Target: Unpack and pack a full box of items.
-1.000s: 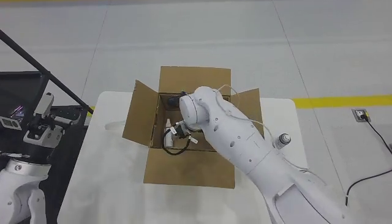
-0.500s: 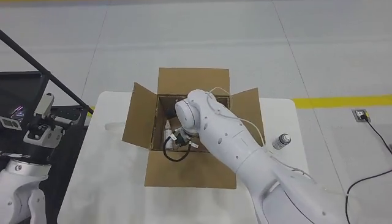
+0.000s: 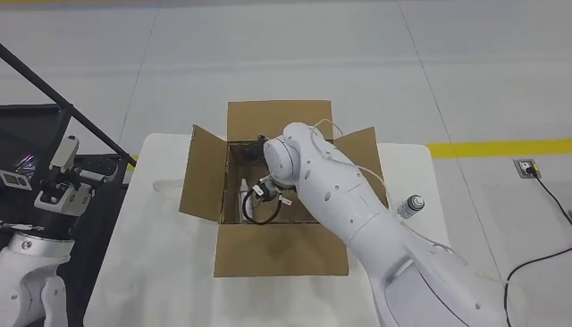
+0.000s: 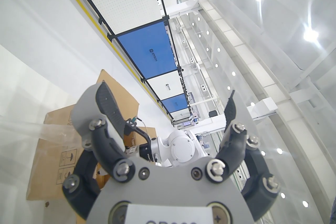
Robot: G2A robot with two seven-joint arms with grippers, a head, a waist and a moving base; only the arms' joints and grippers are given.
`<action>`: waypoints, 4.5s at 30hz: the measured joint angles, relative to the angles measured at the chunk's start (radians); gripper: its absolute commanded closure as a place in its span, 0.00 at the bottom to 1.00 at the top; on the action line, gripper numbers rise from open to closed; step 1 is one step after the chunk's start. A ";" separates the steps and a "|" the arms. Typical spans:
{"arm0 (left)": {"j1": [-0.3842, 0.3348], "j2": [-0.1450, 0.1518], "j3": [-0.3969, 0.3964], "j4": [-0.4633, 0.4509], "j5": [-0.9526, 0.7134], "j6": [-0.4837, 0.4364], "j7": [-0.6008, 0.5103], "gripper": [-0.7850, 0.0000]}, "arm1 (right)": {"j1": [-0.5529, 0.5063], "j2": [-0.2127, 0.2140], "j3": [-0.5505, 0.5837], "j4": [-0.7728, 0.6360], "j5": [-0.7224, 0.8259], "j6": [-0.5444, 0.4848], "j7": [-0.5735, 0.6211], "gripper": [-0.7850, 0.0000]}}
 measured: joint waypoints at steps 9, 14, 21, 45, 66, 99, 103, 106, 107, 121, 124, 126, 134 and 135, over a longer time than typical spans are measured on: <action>0.000 0.000 0.000 0.000 0.000 0.000 0.000 0.00 | -0.019 0.046 0.059 -0.099 -0.033 -0.022 -0.141 0.00; 0.001 0.000 0.000 0.000 0.000 0.000 0.002 0.00 | -0.049 0.077 0.089 -0.175 -0.071 0.023 -0.120 0.00; 0.001 0.003 0.004 0.003 0.035 0.030 0.066 0.00 | -0.083 0.095 0.077 -0.234 -0.142 0.071 0.044 0.00; -0.035 0.017 0.025 0.002 0.067 0.096 0.031 0.00 | -0.103 0.094 0.090 -0.228 -0.152 0.029 0.001 0.00; -0.003 0.030 0.236 0.036 0.449 0.075 0.050 0.00 | -0.126 0.038 0.062 -0.099 -0.157 0.039 -0.260 0.00; 0.144 0.017 0.401 0.013 0.668 0.057 0.235 1.00 | -0.213 0.077 0.167 -0.091 -0.138 -0.026 -0.492 0.00; 0.154 0.018 0.399 0.009 0.677 0.048 0.228 1.00 | -0.221 0.084 0.176 -0.118 -0.152 -0.022 -0.479 0.00; 0.156 0.018 0.397 0.007 0.679 0.046 0.226 1.00 | -0.228 0.089 0.183 -0.137 -0.161 -0.018 -0.469 0.00; 0.156 0.018 0.397 0.006 0.679 0.044 0.226 1.00 | -0.230 0.090 0.185 -0.142 -0.164 -0.017 -0.466 0.00; 0.169 0.016 0.388 -0.039 0.720 0.001 0.279 1.00 | -0.250 0.104 0.218 -0.177 -0.178 -0.040 -0.435 0.00; 0.171 0.015 0.387 -0.045 0.718 0.002 0.276 1.00 | -0.250 0.104 0.223 -0.172 -0.171 -0.051 -0.416 0.00; 0.164 0.014 0.387 -0.037 0.715 0.010 0.272 1.00 | -0.239 0.103 0.228 -0.158 -0.159 -0.052 -0.375 0.00; 0.128 0.013 0.393 0.010 0.702 0.026 0.248 0.54 | -0.234 0.094 0.219 -0.147 -0.183 -0.001 -0.386 0.00; 0.127 0.013 0.393 0.013 0.701 0.026 0.246 0.52 | -0.237 0.094 0.217 -0.153 -0.191 0.005 -0.388 0.00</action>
